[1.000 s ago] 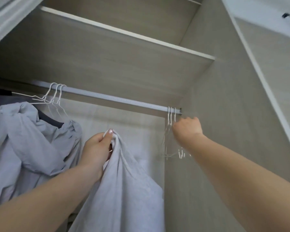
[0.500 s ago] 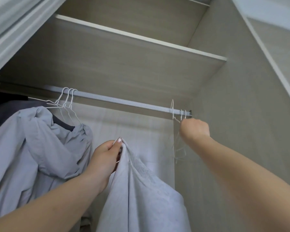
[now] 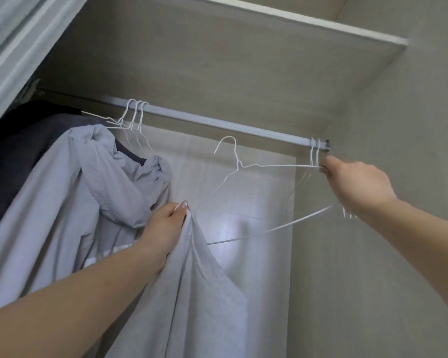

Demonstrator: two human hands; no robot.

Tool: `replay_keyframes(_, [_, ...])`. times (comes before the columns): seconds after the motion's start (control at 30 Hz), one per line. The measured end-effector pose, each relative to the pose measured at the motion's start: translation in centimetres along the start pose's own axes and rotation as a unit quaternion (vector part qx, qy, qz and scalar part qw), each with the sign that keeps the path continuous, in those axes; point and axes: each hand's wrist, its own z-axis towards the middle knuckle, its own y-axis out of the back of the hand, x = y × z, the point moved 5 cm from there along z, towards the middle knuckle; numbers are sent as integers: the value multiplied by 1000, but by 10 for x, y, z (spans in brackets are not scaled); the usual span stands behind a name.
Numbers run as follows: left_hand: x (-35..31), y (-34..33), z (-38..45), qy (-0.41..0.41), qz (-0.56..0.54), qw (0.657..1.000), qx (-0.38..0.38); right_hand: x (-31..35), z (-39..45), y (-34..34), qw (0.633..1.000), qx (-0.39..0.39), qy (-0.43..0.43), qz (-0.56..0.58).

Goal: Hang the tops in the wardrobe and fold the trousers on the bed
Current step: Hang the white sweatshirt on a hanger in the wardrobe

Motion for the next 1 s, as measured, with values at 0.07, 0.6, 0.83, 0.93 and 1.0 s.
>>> replay_keyframes(0.07, [9,10,1,-1,8,1000,-22,-2,-8,-4,1000,0,9,29])
replay_keyframes(0.6, [40,30,-19,-7,67,994,88,46,-61,-21,987,17,103,126])
replay_keyframes(0.83, [19,23,-24,-39,56,998,5,84,-111,-49,978,74,104,166])
replay_keyframes(0.93, [21,23,-28,-43,91,995,8,91,-120,-52,975,85,98,181])
replay_keyframes(1.0, [24,21,-33,-33,111,993,12,101,-124,-42,971,41,140,188])
